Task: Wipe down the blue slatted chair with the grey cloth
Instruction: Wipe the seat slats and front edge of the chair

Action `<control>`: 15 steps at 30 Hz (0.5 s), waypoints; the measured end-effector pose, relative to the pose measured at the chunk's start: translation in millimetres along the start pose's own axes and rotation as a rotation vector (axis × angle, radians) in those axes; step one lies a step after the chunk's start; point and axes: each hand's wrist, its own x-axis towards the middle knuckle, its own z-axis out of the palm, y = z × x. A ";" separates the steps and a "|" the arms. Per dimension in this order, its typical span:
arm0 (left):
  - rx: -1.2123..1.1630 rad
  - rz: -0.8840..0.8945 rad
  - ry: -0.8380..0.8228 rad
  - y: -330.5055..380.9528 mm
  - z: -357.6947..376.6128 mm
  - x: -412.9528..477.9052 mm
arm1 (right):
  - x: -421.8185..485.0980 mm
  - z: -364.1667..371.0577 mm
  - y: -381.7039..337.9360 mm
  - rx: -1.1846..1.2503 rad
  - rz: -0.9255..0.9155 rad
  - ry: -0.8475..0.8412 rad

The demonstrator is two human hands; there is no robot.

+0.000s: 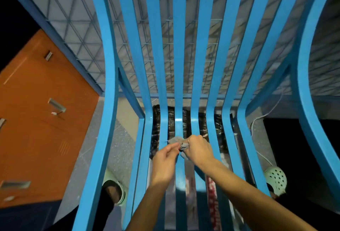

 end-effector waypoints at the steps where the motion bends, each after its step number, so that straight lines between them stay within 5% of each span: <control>1: 0.044 0.015 0.001 -6.3 -1.7 -15.6 | -15.9 5.6 1.3 -0.018 -0.009 -0.013; 11: 0.217 0.023 0.259 -72.2 -51.0 -153.6 | -170.3 46.8 9.1 0.113 -0.139 -0.181; 15: 0.232 -0.046 0.216 -98.2 -51.4 -186.8 | -214.6 57.8 11.0 0.143 -0.211 -0.215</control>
